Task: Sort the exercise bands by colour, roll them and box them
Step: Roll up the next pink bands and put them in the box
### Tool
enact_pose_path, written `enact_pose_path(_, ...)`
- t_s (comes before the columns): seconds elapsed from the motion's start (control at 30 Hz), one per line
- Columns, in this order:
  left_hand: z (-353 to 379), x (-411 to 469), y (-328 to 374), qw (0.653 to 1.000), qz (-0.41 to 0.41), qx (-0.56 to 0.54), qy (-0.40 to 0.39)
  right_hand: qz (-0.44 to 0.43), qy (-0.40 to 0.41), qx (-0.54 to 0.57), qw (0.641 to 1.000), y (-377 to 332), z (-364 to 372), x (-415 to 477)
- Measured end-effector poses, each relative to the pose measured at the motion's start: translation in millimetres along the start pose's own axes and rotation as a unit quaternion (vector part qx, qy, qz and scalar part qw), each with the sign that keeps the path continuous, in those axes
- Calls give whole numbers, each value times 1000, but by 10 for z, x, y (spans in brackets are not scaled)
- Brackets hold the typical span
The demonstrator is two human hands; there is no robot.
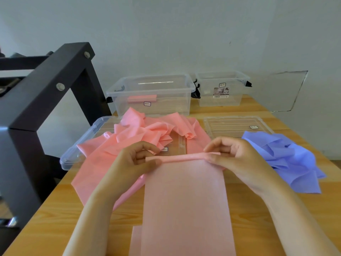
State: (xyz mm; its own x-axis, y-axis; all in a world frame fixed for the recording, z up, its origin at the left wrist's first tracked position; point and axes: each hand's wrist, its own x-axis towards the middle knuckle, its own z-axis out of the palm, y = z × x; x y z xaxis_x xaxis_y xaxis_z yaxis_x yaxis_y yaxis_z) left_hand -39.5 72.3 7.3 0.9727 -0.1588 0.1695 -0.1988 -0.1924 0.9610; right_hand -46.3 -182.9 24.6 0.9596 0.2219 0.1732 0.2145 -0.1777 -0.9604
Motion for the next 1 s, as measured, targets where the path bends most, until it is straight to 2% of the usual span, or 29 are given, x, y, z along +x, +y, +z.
enact_pose_path(0.1,8,15,-21,1000,-7,17,5,5,12,-63,998,49,0,16)
enact_pose_path(0.23,24,15,-28,1000,10,-10,-2,-1,11,-80,997,63,10,25)
enact_pose_path(0.37,37,12,-19,998,-10,-65,4,6,0,-26,1000,57,20,22)
enact_pose_path(0.53,11,11,-15,979,-51,-193,-46,12,1,55,998,-22,2,-10)
enact_pose_path(0.63,38,6,-16,988,-33,-151,-15,14,-9,75,997,-54,-3,-19)
enact_pose_path(0.83,68,11,-34,1000,-2,-10,11,19,8,-52,998,55,-2,20)
enact_pose_path(1.0,117,-8,16,999,2,-41,7,22,8,-30,999,71,29,21)
